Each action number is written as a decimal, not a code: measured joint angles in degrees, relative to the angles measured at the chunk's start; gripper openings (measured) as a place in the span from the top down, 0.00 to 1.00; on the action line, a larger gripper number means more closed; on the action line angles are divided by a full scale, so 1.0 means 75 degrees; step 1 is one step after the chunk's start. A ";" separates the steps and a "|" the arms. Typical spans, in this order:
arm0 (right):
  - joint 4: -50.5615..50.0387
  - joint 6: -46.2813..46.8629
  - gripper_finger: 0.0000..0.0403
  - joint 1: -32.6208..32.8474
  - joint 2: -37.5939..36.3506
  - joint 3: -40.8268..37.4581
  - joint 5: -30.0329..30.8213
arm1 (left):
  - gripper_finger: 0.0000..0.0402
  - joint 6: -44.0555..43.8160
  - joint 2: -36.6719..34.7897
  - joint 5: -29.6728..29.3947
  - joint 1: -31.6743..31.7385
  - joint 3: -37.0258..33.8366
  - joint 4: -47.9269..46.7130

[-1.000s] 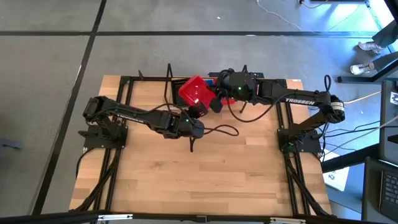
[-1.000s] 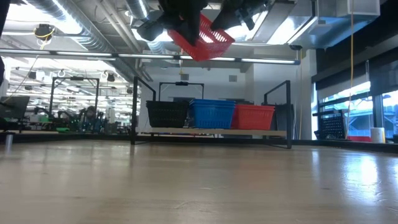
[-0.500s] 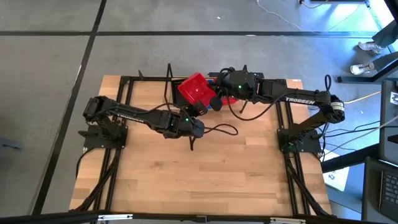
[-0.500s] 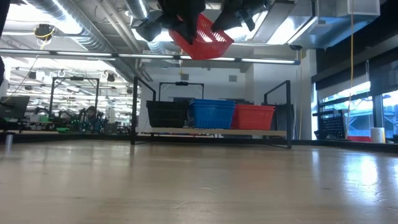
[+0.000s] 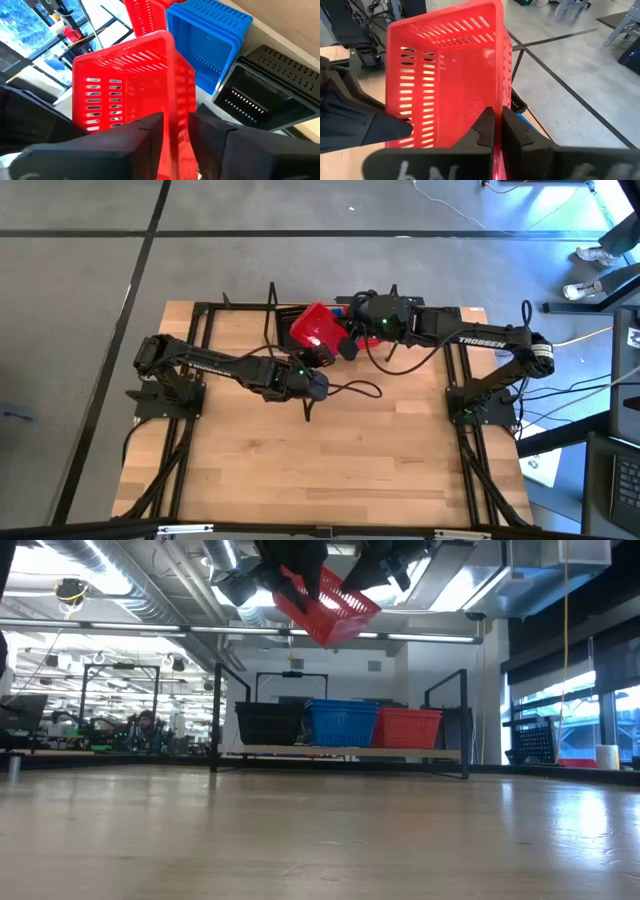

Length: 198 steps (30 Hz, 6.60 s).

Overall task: Stack baskets on shelf by color
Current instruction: Stack the red bin on top of the red bin on the shelf, then return to Home Position

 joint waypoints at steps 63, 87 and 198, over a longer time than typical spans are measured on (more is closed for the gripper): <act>-0.3365 0.3616 0.99 -0.3028 -0.0245 0.0017 -0.1154 | 0.74 -0.3223 -0.1717 0.1637 -0.0393 -0.0006 0.1757; -0.3596 0.3985 0.98 -0.3668 0.0555 0.0006 -0.1983 | 0.74 -0.3204 -0.1842 0.1634 -0.0389 -0.0003 0.1766; -0.1591 0.1011 1.00 -0.1245 -1.1188 -0.4690 -0.7180 | 0.74 -1.0945 -1.2931 0.5606 -0.2361 -0.9728 0.6132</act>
